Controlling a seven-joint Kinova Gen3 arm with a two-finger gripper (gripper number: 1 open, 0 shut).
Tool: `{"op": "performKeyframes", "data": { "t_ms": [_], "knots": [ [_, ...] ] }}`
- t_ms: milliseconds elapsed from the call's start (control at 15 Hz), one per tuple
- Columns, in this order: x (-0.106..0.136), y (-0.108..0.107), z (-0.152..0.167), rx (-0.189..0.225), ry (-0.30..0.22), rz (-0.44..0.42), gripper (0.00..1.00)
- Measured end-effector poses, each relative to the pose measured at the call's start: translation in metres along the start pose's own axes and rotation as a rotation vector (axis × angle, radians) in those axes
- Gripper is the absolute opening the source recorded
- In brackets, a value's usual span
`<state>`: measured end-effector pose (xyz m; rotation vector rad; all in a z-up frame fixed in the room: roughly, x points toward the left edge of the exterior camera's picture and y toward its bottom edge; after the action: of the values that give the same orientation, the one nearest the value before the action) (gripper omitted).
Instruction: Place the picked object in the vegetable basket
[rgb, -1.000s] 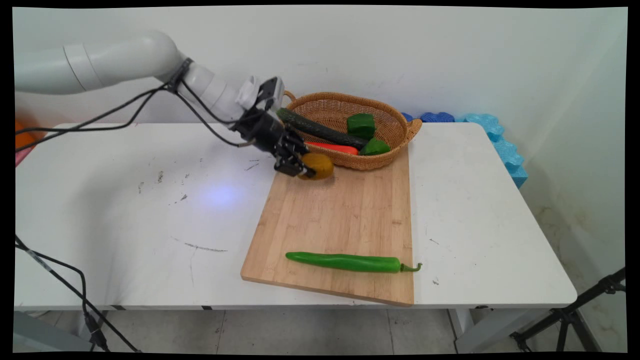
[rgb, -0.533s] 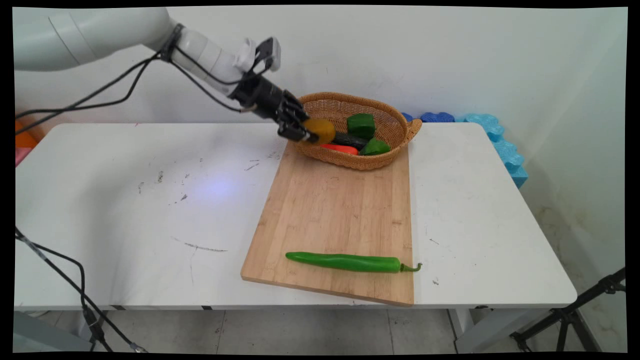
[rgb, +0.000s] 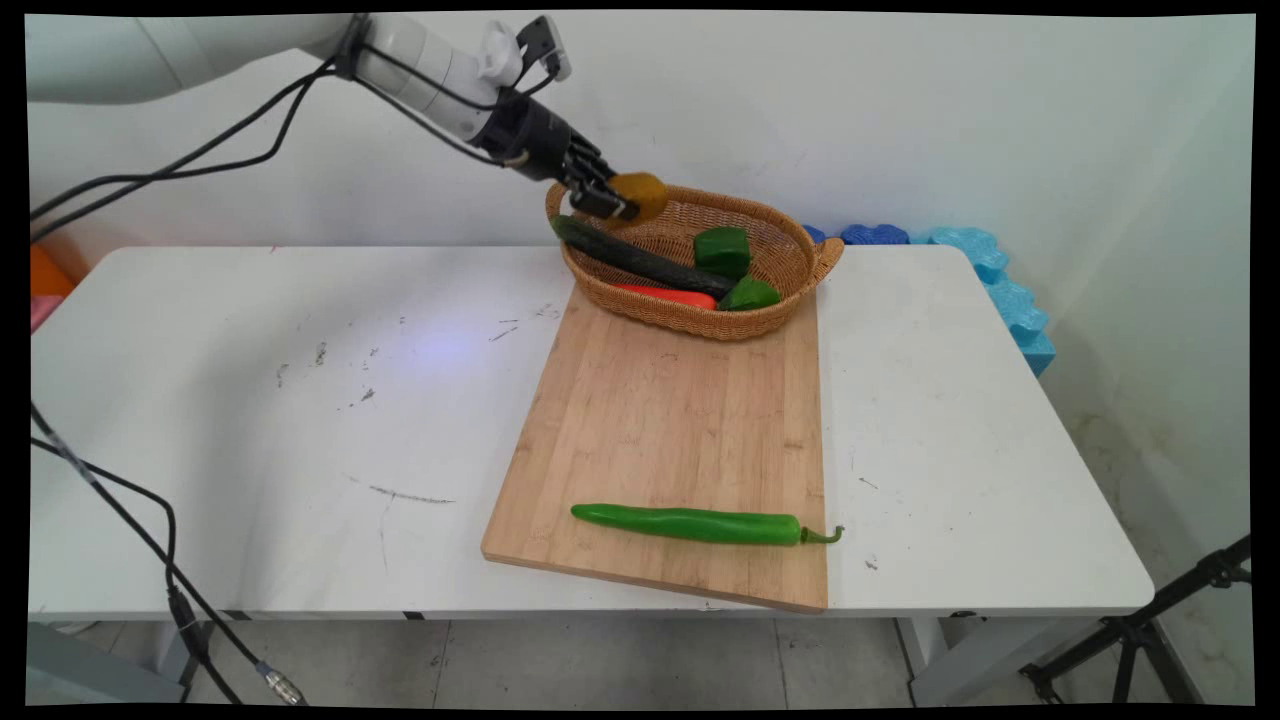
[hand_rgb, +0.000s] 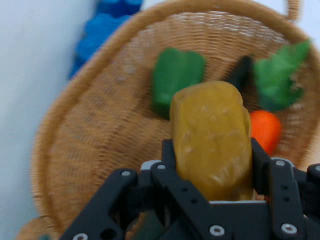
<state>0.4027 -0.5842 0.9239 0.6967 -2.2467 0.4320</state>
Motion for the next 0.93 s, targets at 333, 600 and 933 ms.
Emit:
{"op": "performKeyframes", "data": {
  "t_ms": [333,600,933],
  "knots": [
    [0.003,-0.028,0.023,0.095,-0.022,-0.068,0.00],
    [-0.001,-0.041,0.046,0.130,-0.035,-0.114,0.00],
    [-0.007,-0.048,0.076,0.145,-0.047,-0.144,0.00]
  ]
}}
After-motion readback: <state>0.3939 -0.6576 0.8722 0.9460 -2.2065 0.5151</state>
